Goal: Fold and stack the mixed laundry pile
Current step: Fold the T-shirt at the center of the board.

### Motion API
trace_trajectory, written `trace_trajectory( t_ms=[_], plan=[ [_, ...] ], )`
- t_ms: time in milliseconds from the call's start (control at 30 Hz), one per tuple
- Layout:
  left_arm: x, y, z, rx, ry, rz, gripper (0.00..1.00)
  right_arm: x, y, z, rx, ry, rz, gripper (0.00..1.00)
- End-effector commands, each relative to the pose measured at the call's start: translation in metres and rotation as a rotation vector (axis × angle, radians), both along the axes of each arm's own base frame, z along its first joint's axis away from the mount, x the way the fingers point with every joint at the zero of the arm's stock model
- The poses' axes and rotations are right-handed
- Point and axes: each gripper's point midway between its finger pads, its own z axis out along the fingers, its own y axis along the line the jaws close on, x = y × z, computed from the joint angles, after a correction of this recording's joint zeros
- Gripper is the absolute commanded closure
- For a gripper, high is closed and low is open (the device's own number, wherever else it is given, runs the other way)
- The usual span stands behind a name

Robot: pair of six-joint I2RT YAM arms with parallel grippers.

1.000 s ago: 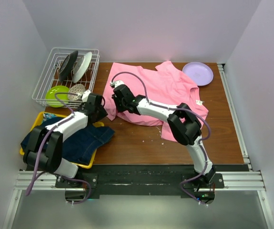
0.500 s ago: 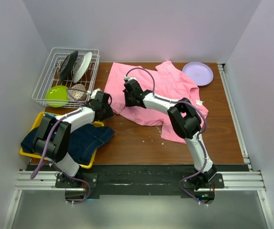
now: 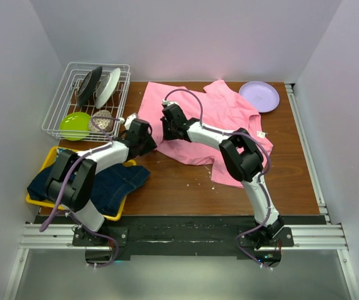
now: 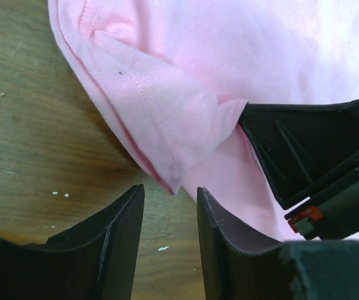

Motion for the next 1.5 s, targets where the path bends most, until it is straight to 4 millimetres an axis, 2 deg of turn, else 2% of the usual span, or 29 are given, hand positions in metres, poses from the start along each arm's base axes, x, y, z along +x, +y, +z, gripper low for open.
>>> trace_trajectory(
  t_ms=[0,433,567,667,700,767,867,900,967,1033,1067,1100,1133,1233,1267,1300,1333,1367,1400,1433,1467],
  plan=[
    [0.012,-0.005,0.001,-0.034,-0.023,0.051,0.57,0.004,0.008,0.007,0.042,-0.014,0.002,0.92],
    [0.019,-0.014,-0.011,-0.08,-0.006,0.084,0.6,0.003,0.007,0.005,0.043,-0.003,0.0,0.93],
    [0.02,-0.013,-0.01,-0.082,-0.013,0.098,0.69,0.004,0.007,0.007,0.044,-0.007,-0.005,0.93],
    [0.021,-0.011,-0.008,-0.079,-0.02,0.103,0.8,0.004,0.007,0.008,0.042,-0.008,-0.005,0.93],
    [0.021,-0.012,-0.006,-0.083,-0.024,0.104,0.87,0.004,0.006,0.008,0.039,-0.01,-0.006,0.93],
    [0.021,-0.011,0.001,-0.08,-0.039,0.098,0.92,0.004,0.005,0.011,0.037,-0.014,-0.008,0.93],
    [0.017,-0.002,0.011,-0.047,-0.055,0.104,0.98,0.004,0.002,0.016,0.032,-0.024,-0.007,0.86],
    [0.012,0.003,0.01,-0.023,-0.04,0.113,1.0,0.003,0.001,0.023,0.037,-0.03,-0.011,0.74],
    [0.009,0.014,0.019,0.016,-0.06,0.136,1.0,0.002,-0.001,0.032,0.037,-0.041,-0.011,0.63],
    [0.002,0.027,0.027,0.059,-0.068,0.16,1.0,0.002,-0.006,0.05,0.039,-0.07,-0.021,0.53],
    [0.0,0.031,0.03,0.07,-0.073,0.166,1.0,0.002,-0.009,0.055,0.033,-0.074,-0.029,0.5],
    [-0.004,0.036,0.032,0.086,-0.069,0.171,1.0,0.0,-0.013,0.07,0.035,-0.094,-0.036,0.48],
    [-0.005,0.041,0.04,0.102,-0.091,0.179,1.0,0.002,-0.021,0.077,0.018,-0.11,-0.061,0.43],
    [-0.011,0.053,0.051,0.143,-0.104,0.199,1.0,-0.009,-0.044,0.106,-0.002,-0.131,-0.107,0.38],
    [-0.014,0.058,0.051,0.16,-0.099,0.205,1.0,-0.016,-0.058,0.1,-0.044,-0.119,-0.137,0.37],
    [-0.016,0.065,0.054,0.175,-0.104,0.219,1.0,-0.022,-0.069,0.124,-0.024,-0.144,-0.17,0.37],
    [-0.017,0.068,0.055,0.179,-0.105,0.228,1.0,-0.028,-0.087,0.123,-0.071,-0.14,-0.217,0.37],
    [-0.017,0.076,0.054,0.184,-0.101,0.249,1.0,-0.039,-0.103,0.112,-0.107,-0.111,-0.242,0.37],
    [-0.019,0.079,0.053,0.182,-0.099,0.254,1.0,-0.045,-0.118,0.116,-0.102,-0.101,-0.291,0.37],
    [-0.019,0.082,0.053,0.179,-0.099,0.263,1.0,-0.057,-0.132,0.13,-0.089,-0.104,-0.318,0.37],
    [-0.019,0.086,0.052,0.179,-0.094,0.277,1.0,-0.07,-0.156,0.114,-0.125,-0.068,-0.356,0.38]
  ],
)
